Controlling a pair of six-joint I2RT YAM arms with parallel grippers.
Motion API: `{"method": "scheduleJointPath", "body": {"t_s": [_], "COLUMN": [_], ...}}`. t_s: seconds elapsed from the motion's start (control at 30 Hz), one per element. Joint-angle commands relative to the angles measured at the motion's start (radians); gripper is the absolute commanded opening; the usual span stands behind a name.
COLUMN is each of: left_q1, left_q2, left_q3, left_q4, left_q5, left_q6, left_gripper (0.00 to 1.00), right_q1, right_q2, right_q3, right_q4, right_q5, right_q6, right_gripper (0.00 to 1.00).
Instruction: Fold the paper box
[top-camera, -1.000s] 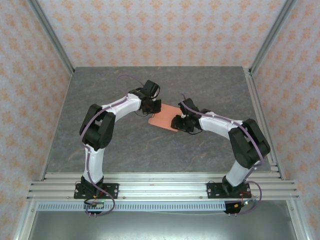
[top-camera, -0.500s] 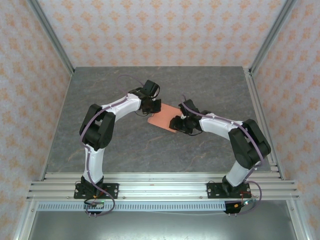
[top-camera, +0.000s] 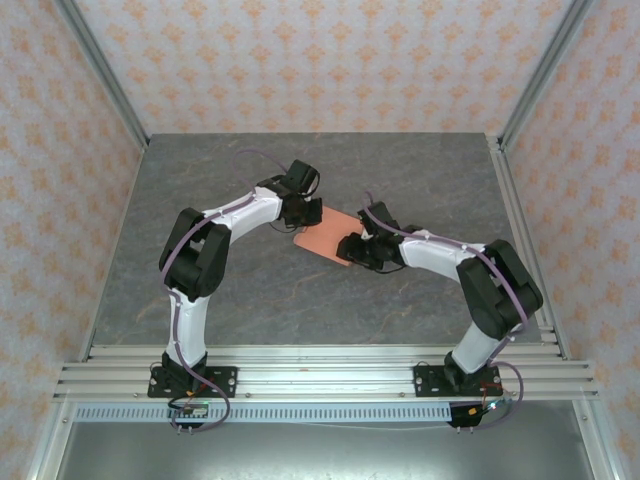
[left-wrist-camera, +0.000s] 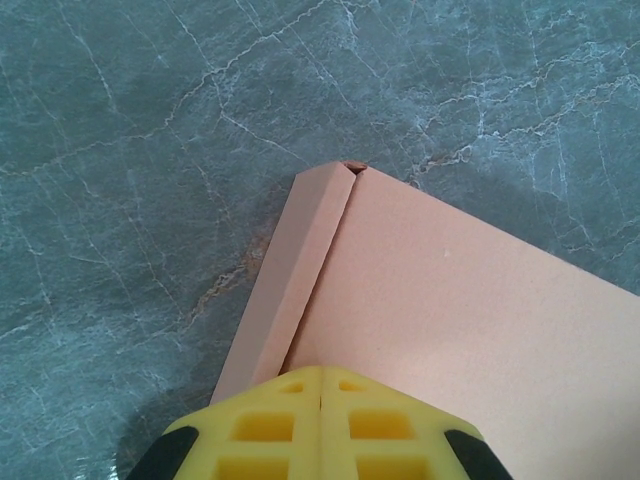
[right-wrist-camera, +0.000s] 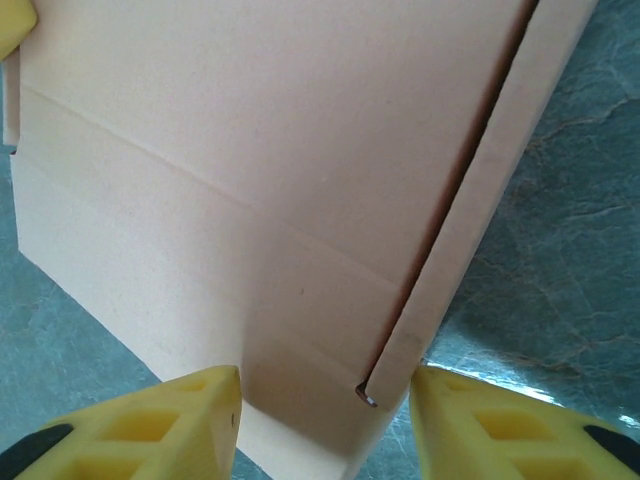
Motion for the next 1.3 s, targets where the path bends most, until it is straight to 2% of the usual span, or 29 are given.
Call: {"method": "scheduleJointPath", "body": {"t_s": [0.0,0.07,0.2,0.43,0.77,0.97,1.13,1.27], "left_q1": [-0.01,-0.011,-0.013,-0.014,-0.014,-0.015,-0.015,-0.016], "left_q2": [0.019,0.017,0.015,0.016,0.015,0.016,0.017,0.016], "left_q3": [-0.02,-0.02,-0.022,-0.026,-0.022,-0.022,-0.022,-0.022], "left_q4": [-0.027,-0.027,-0.027,-0.024,-0.026,-0.027,-0.028,-0.03], "left_q5": [0.012,0.012,0.011,0.013,0.012,0.009,0.01,0.009], "left_q6": [-0.007,-0.007,-0.007,-0.009,-0.007,-0.007,-0.007,-0.006], "left_gripper": [0.05,0.05,0.05,0.05,0.05,0.05,0.05,0.05], "right_q1": [0.009,0.007,0.009,0.024,0.024,0.033,0.04,0.041], "right_q2": [-0.039,-0.036,-0.02,-0.049,-0.057,-0.062,-0.058,-0.059], "right_q3": [-0.013,-0.024,-0.048,-0.065,-0.068,-0.08,-0.086,-0.085], "right_q4": [0.023,0.043,0.126,0.166,0.135,0.177,0.204,0.201], "right_q5": [0.069,0.076,0.034,0.044,0.101,0.085,0.112,0.136], "right_q6": [-0.016,-0.013,0.025,0.041,0.012,0.043,0.055,0.055], "right_gripper": [0.48,0.43,0.42,0.55,0.54,0.48,0.36,0.4]}}
